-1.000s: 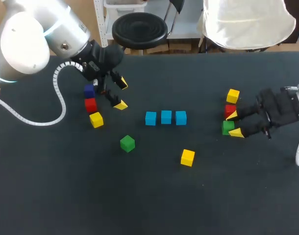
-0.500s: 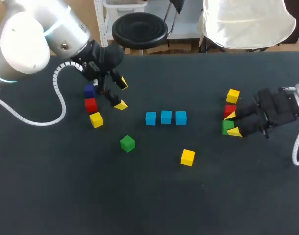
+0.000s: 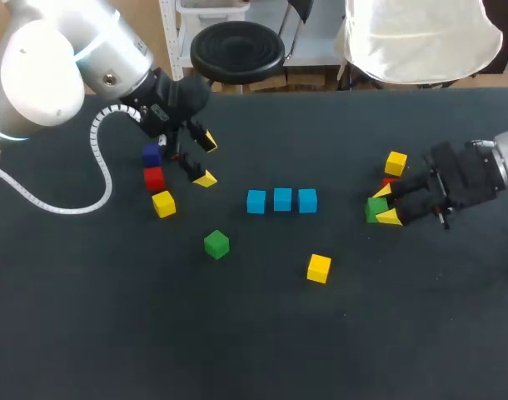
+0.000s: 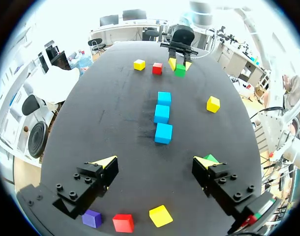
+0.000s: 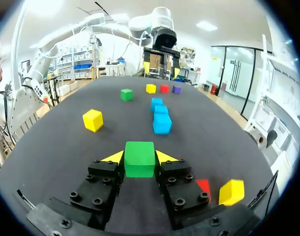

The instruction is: Place the blue cubes, place green cubes on the blue cubes, place the yellow cubes on the green cubes, then place the red cubes on the yellow cubes, and place purple cube on the red cubes.

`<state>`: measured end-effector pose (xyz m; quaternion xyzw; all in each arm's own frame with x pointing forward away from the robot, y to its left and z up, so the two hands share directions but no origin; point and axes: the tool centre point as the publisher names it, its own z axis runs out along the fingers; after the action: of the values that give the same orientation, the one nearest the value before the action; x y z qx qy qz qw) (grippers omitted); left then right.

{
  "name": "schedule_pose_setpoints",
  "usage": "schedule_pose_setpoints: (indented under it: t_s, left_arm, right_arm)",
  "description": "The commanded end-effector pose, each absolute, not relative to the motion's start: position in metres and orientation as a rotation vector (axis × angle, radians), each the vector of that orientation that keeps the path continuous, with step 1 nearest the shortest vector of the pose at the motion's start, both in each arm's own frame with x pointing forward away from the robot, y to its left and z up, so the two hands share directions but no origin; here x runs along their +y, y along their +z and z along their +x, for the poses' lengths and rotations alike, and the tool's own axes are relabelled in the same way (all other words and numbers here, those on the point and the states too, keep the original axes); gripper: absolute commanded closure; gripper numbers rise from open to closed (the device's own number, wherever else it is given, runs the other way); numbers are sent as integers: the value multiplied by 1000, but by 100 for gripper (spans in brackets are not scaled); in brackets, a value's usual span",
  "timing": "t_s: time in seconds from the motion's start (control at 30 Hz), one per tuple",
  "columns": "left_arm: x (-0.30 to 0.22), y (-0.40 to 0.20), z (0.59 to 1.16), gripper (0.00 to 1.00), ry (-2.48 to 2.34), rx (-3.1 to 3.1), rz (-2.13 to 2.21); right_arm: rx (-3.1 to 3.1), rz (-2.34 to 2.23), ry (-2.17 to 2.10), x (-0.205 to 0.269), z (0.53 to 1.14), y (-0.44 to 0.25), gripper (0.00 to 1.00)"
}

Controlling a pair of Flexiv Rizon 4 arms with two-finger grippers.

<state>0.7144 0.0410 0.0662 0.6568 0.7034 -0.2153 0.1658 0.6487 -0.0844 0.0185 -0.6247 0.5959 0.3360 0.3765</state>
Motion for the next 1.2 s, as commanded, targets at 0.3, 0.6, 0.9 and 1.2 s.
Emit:
schedule_pose_setpoints:
  t_s: [0.3, 0.6, 0.9, 1.2]
  left_arm:
    - [42, 66, 714, 0, -613, 2000, 1870]
    - [42, 66, 714, 0, -613, 2000, 1870]
    - [42, 66, 714, 0, -613, 2000, 1870]
    - [42, 66, 714, 0, -613, 2000, 1870]
  right_arm:
    - [1499, -1732, 840, -38, 661, 54, 100]
    - [1498, -1758, 860, -2, 673, 60, 100]
    - [1487, -1772, 882, 4, 674, 63, 100]
    - [1487, -1772, 882, 4, 674, 63, 100]
